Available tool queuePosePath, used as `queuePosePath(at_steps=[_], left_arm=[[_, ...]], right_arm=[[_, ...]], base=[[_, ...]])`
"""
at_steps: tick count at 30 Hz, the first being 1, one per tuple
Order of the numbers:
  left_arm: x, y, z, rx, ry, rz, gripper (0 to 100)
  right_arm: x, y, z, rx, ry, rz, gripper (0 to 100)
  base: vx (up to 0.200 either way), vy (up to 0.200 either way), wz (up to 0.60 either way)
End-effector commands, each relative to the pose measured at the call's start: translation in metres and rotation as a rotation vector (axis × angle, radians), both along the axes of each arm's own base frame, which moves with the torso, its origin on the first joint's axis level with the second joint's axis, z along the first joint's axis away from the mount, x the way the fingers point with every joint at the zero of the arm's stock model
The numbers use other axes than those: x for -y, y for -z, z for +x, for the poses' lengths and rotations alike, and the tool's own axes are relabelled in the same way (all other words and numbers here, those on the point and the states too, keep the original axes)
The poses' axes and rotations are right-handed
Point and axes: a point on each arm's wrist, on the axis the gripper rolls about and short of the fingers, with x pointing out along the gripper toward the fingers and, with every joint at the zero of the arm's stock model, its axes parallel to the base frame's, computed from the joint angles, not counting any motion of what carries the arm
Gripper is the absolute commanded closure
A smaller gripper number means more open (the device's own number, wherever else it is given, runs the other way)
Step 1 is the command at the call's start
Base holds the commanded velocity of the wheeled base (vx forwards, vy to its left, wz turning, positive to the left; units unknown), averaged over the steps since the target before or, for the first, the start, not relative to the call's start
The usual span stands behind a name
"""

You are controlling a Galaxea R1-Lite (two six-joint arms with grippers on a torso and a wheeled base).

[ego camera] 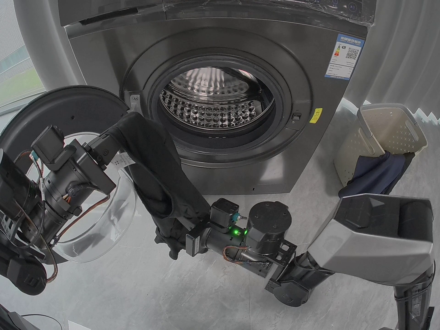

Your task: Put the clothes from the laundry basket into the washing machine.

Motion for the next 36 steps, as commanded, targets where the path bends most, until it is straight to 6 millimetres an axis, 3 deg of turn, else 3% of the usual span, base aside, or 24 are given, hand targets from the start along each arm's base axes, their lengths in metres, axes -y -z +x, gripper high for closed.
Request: queuePosePath(at_steps=[1, 4, 5, 10, 14, 15, 17, 18, 21, 30, 36], left_arm=[[-0.001, 0.0, 0.001, -0.002, -0.005, 0.001, 100], [-0.002, 0.001, 0.002, -0.007, -0.011, 0.002, 100], [-0.002, 0.001, 0.002, -0.007, -0.011, 0.002, 100], [-0.004, 0.005, 0.006, -0.023, -0.024, 0.007, 100], [-0.005, 0.006, 0.006, -0.027, -0.031, 0.008, 100], [-0.006, 0.006, 0.007, -0.031, -0.036, 0.01, 100], [-0.006, 0.006, 0.007, -0.031, -0.036, 0.01, 100], [-0.006, 0.008, 0.008, -0.046, -0.041, 0.014, 100], [-0.006, 0.007, 0.007, -0.048, -0.062, 0.006, 100], [-0.004, 0.002, 0.005, -0.024, -0.056, -0.004, 100], [-0.005, -0.01, 0.008, 0.03, -0.092, -0.01, 100]], right_arm=[[0.041, -0.046, -0.023, 0.018, 0.019, 0.017, 100], [0.068, -0.063, -0.035, 0.019, 0.044, 0.016, 100], [0.068, -0.063, -0.035, 0.019, 0.044, 0.016, 100], [0.127, -0.084, -0.04, 0.043, 0.164, -0.005, 100], [0.145, -0.103, -0.041, 0.087, 0.202, 0.036, 100], [0.153, -0.116, -0.045, 0.119, 0.2, 0.065, 100], [0.153, -0.116, -0.045, 0.119, 0.2, 0.065, 100], [0.158, -0.128, -0.056, 0.144, 0.187, 0.096, 100], [0.159, -0.134, -0.061, 0.159, 0.184, 0.114, 100], [0.165, -0.14, -0.059, 0.173, 0.204, 0.146, 100], [0.175, -0.156, -0.052, 0.212, 0.261, 0.188, 100]], base=[[0.0, 0.0, 0.0], [0.0, 0.0, 0.0], [0.0, 0.0, 0.0], [0.0, 0.0, 0.0], [0.0, 0.0, 0.0], [0.0, 0.0, 0.0], [0.0, 0.0, 0.0], [0.0, 0.0, 0.0], [0.0, 0.0, 0.0], [0.0, 0.0, 0.0], [0.0, 0.0, 0.0]])
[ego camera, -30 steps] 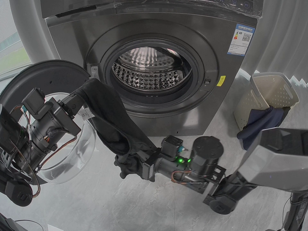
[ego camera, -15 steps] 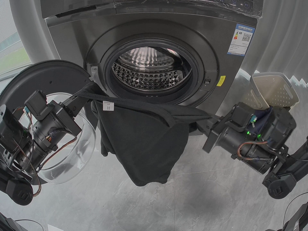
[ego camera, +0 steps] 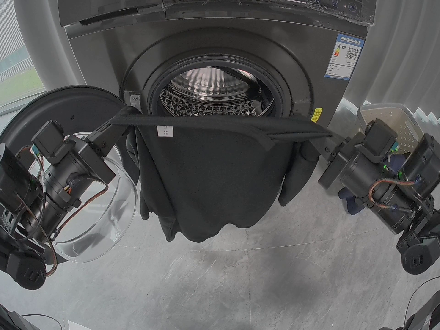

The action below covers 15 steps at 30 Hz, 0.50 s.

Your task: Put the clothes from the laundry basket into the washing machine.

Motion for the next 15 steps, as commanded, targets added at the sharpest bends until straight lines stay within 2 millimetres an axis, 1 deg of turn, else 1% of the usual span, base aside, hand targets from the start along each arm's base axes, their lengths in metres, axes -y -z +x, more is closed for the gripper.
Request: queuePosePath(at_steps=[1, 3, 6, 8, 9, 11, 15], left_arm=[[-0.001, -0.011, 0.0, 0.045, -0.022, -0.013, 100], [-0.001, -0.013, -0.001, 0.054, -0.024, -0.015, 100], [-0.003, -0.022, -0.008, 0.091, -0.022, -0.024, 100], [-0.002, -0.023, -0.009, 0.096, -0.019, -0.024, 100], [-0.002, -0.024, -0.011, 0.102, -0.019, -0.019, 100], [-0.002, -0.025, -0.014, 0.112, -0.022, -0.013, 100], [-0.003, -0.027, -0.017, 0.122, -0.02, -0.015, 100]], right_arm=[[0.006, -0.014, -0.001, 0.035, 0.034, 0.037, 100], [0.007, -0.015, -0.002, 0.036, 0.041, 0.041, 100], [0.009, -0.018, -0.004, 0.038, 0.067, 0.058, 100], [0.01, -0.02, -0.006, 0.042, 0.068, 0.062, 100], [0.012, -0.025, -0.009, 0.053, 0.069, 0.08, 100], [0.012, -0.027, -0.01, 0.054, 0.069, 0.094, 100], [0.012, -0.028, -0.01, 0.05, 0.067, 0.106, 100]], base=[[0.0, 0.0, 0.0], [0.0, 0.0, 0.0], [0.0, 0.0, 0.0], [0.0, 0.0, 0.0], [0.0, 0.0, 0.0], [0.0, 0.0, 0.0], [0.0, 0.0, 0.0]])
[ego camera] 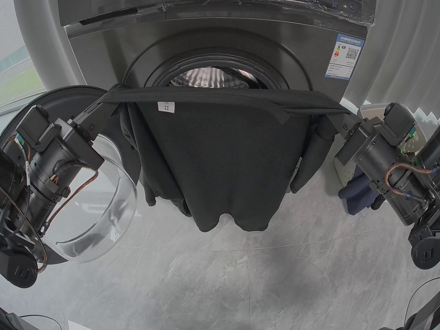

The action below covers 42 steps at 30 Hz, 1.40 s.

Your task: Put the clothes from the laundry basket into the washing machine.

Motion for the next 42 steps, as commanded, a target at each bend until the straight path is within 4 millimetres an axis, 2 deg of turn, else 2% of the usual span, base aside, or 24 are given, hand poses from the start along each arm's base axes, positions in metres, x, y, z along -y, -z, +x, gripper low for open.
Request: queuePosePath(at_steps=[1, 8, 13, 21, 29, 34, 35, 38, 41, 42], left_arm=[[-0.002, -0.005, -0.005, 0.02, 0.003, -0.01, 100], [-0.002, 0.007, -0.006, -0.019, 0.006, 0.011, 100], [0.002, 0.003, -0.011, -0.003, 0.028, 0.002, 100], [0.005, 0.007, -0.007, -0.018, 0.034, 0.013, 100], [0.012, 0.01, -0.01, -0.013, 0.065, 0.038, 100], [0.03, 0.017, -0.008, -0.036, 0.125, 0.058, 100], [0.032, 0.018, -0.007, -0.037, 0.131, 0.064, 100], [0.04, 0.017, -0.005, -0.024, 0.15, 0.079, 100], [0.048, 0.012, -0.004, -0.002, 0.171, 0.072, 100], [0.048, 0.012, -0.004, -0.002, 0.171, 0.072, 100]], right_arm=[[0.002, -0.003, -0.003, 0.008, -0.003, 0.015, 100], [0.004, -0.003, -0.003, 0.009, 0.004, 0.017, 100], [0.008, -0.011, -0.011, 0.029, -0.002, 0.032, 100], [0.002, 0.002, -0.004, -0.006, -0.006, 0.006, 100], [0.003, 0.002, -0.006, -0.007, -0.009, 0.005, 100], [0.001, 0.015, -0.008, -0.044, -0.031, -0.03, 100], [-0.001, 0.017, -0.009, -0.049, -0.037, -0.034, 0], [-0.005, 0.024, -0.011, -0.076, -0.054, -0.051, 0], [-0.009, 0.049, -0.02, -0.157, -0.093, -0.12, 0], [-0.009, 0.049, -0.02, -0.157, -0.093, -0.12, 0]], base=[[0.0, 0.0, 0.0], [0.0, 0.0, 0.0], [0.0, 0.0, 0.0], [0.0, 0.0, 0.0], [0.0, 0.0, 0.0], [0.0, 0.0, 0.0], [0.0, 0.0, 0.0], [0.0, 0.0, 0.0], [0.0, 0.0, 0.0], [0.0, 0.0, 0.0]])
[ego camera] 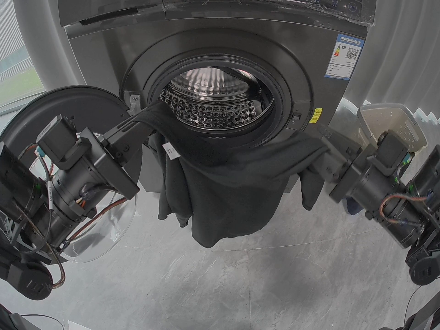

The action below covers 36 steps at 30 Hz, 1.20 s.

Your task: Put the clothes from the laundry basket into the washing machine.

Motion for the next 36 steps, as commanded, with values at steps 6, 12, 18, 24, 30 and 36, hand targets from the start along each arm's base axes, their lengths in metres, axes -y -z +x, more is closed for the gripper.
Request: queuePosePath(at_steps=[6, 12, 18, 24, 30, 36], left_arm=[[0.024, -0.005, 0.012, 0.015, 0.05, -0.004, 100], [0.035, -0.011, 0.02, 0.034, 0.066, -0.017, 100], [0.041, -0.006, 0.016, 0.024, 0.091, -0.014, 100], [0.039, -0.009, 0.013, 0.033, 0.098, -0.018, 100], [0.039, -0.009, 0.012, 0.037, 0.099, -0.018, 100], [0.04, -0.009, 0.011, 0.039, 0.106, -0.019, 100]], right_arm=[[-0.019, 0.065, 0.008, -0.192, -0.038, -0.179, 0], [-0.038, 0.087, 0.025, -0.236, -0.05, -0.227, 0], [-0.074, 0.114, 0.063, -0.243, -0.065, -0.237, 0], [-0.105, 0.124, 0.094, -0.194, -0.069, -0.193, 0], [-0.117, 0.125, 0.102, -0.175, -0.065, -0.18, 0], [-0.105, 0.132, 0.119, -0.19, -0.01, -0.175, 0]], base=[[0.0, 0.0, 0.0], [0.0, 0.0, 0.0], [0.0, 0.0, 0.0], [0.0, 0.0, 0.0], [0.0, 0.0, 0.0], [0.0, 0.0, 0.0]])
